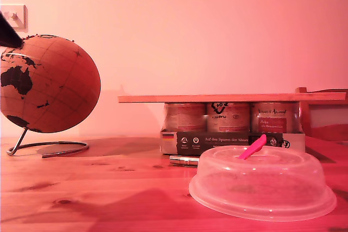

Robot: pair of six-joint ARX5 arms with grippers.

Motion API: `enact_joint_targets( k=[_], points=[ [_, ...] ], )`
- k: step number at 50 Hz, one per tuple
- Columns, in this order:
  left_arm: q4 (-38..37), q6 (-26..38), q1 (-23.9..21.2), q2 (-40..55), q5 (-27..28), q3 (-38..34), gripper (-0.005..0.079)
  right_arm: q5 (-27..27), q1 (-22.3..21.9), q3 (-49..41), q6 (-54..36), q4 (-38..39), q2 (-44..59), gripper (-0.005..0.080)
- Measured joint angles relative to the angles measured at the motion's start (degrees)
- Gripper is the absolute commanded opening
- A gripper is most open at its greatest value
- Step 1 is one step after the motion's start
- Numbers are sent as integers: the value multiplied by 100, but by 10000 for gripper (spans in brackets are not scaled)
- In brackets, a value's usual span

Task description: Slide the plastic microwave lid to the right

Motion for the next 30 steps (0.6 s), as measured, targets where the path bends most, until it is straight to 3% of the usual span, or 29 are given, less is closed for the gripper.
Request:
enact_joint_targets(
  k=[10, 22, 30],
  points=[
    [-157, -90, 0, -776, -455, -442, -21, 144, 0, 0, 2, -2, -2, -12],
    [-269, -92, 0, -1770, -748, -492, -21, 136, 0, 0, 131, -4, -2, -12],
    [-184, -122, 0, -1956, -1010, -540, -21, 223, 0, 0, 328, -2, -44, -12]
  ],
)
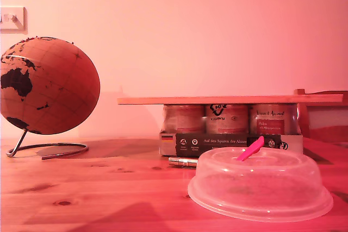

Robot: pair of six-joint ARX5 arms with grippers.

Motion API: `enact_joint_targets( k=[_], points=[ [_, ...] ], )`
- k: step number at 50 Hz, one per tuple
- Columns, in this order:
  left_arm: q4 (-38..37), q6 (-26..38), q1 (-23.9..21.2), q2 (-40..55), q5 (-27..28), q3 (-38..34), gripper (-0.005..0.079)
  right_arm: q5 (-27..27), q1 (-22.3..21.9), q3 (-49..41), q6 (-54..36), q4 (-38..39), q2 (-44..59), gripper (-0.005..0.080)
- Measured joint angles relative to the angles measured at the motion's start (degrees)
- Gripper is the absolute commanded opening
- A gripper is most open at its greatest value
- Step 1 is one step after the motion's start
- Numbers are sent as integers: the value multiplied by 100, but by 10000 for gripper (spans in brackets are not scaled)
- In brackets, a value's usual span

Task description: Slide the plastic microwave lid to the right

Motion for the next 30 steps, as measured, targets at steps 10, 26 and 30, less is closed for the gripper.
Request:
enact_joint_targets(
  k=[10, 26, 30],
  points=[
    [258, -286, 0, -111, -256, -369, -21, 68, 0, -79, 103, 144, -240, -12],
    [426, -157, 0, -129, -323, -391, -21, 284, 0, -863, 118, 586, -870, -12],
    [439, -157, -15, -258, -321, -468, -21, 302, 0, -866, 101, 595, -1005, -12]
  ],
)
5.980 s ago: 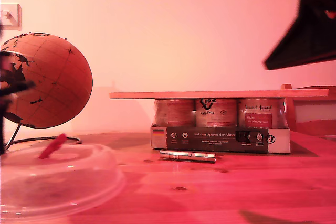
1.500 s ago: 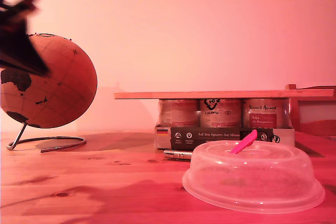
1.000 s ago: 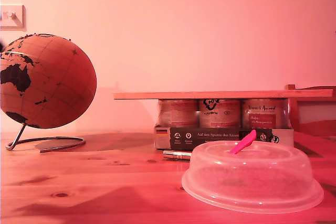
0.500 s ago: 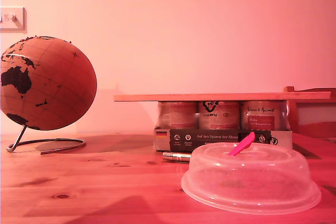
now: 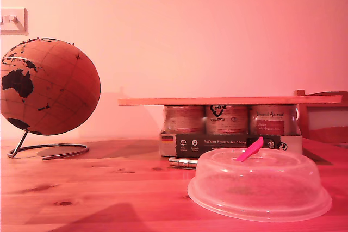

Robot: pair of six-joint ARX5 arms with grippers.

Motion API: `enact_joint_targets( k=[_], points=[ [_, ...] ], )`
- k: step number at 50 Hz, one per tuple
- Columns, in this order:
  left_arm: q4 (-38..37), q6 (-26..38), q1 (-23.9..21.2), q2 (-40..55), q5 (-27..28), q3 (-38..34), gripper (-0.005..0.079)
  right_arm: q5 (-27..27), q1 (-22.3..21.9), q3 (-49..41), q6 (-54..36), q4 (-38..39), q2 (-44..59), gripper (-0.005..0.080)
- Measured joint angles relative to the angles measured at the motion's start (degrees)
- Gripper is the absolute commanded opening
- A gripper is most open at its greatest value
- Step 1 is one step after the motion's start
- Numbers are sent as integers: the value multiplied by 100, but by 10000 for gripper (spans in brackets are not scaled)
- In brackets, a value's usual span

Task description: Slide the plastic microwave lid to the right

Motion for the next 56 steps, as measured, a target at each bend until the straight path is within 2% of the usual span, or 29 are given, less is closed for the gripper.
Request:
enact_joint_targets(
  k=[9, 15, 21, 26, 32, 56],
  points=[
    [-105, 0, -111, -533, 0, -289, -21, -13, 0, 0, -4, -179, -350, -12],
    [-197, -4, -170, -813, 0, -295, -21, -507, 22, 0, 4, -459, -501, -12],
    [-544, -173, -238, -988, 2, -295, -21, -761, 278, 0, 24, -1056, -688, -12],
    [-778, -264, -339, -975, 22, -295, -21, -800, 533, 0, 22, -1567, -802, -12],
    [-837, -319, -433, -977, 114, -295, -21, -852, 723, 0, 20, -1825, -837, -12],
    [-2052, -332, -433, -975, 184, -295, -21, -846, 758, 0, 20, -3174, -837, -12]
  ],
)
